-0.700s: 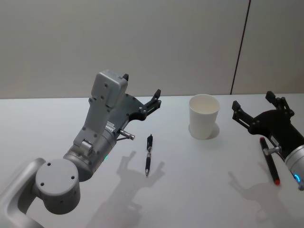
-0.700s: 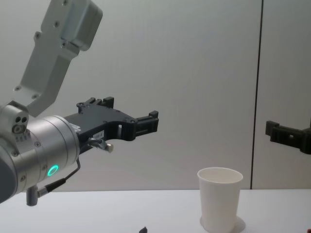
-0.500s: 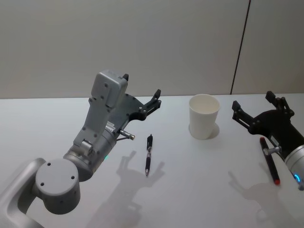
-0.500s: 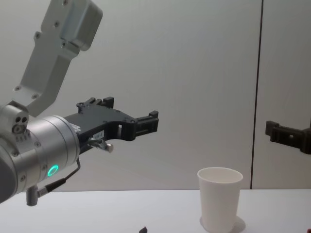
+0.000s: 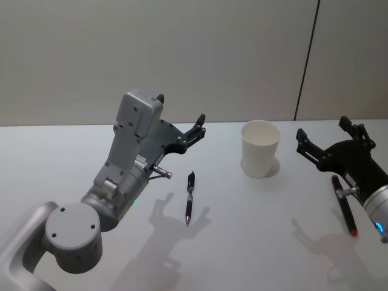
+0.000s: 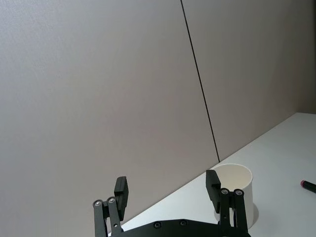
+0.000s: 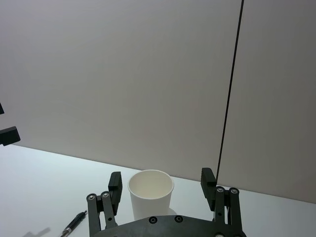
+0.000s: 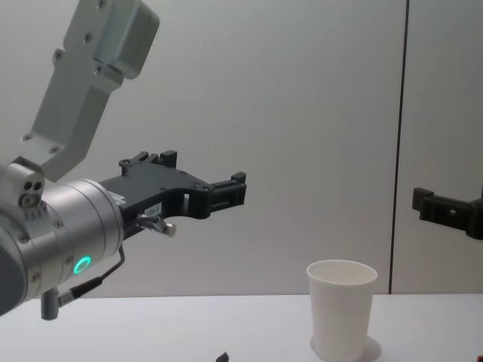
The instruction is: Place the pen into the pen holder.
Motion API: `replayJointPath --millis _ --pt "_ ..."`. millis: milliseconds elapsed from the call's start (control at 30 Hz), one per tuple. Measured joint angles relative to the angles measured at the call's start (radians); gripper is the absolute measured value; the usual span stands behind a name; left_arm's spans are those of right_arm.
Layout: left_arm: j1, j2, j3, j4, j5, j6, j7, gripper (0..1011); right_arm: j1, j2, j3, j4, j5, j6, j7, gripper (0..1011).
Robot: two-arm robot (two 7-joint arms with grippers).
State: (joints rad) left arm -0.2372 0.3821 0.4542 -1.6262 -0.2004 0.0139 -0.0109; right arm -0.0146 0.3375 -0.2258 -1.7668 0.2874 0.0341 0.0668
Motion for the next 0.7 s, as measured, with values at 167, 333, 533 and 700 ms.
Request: replayJointPath --millis 167,333,533,700 --pt "0.0 0.0 0.0 0.0 0.0 0.0 0.0 1003 0.0 0.0 0.0 0.0 0.0 0.0 0.0 1001" --pt "0.0 0.0 0.0 0.0 0.0 0.0 0.0 1002 0.0 0.0 0.0 0.0 0.0 0.0 0.0 1002" --pt "0.0 0.0 0.0 0.0 0.0 0.0 0.0 1002 0.0 0.0 0.0 0.0 0.0 0.0 0.0 1001" --pt "0.0 0.0 0.0 0.0 0.0 0.0 0.0 1003 -0.001 0.0 0.0 -0.002 0.0 0.003 -0.001 1002"
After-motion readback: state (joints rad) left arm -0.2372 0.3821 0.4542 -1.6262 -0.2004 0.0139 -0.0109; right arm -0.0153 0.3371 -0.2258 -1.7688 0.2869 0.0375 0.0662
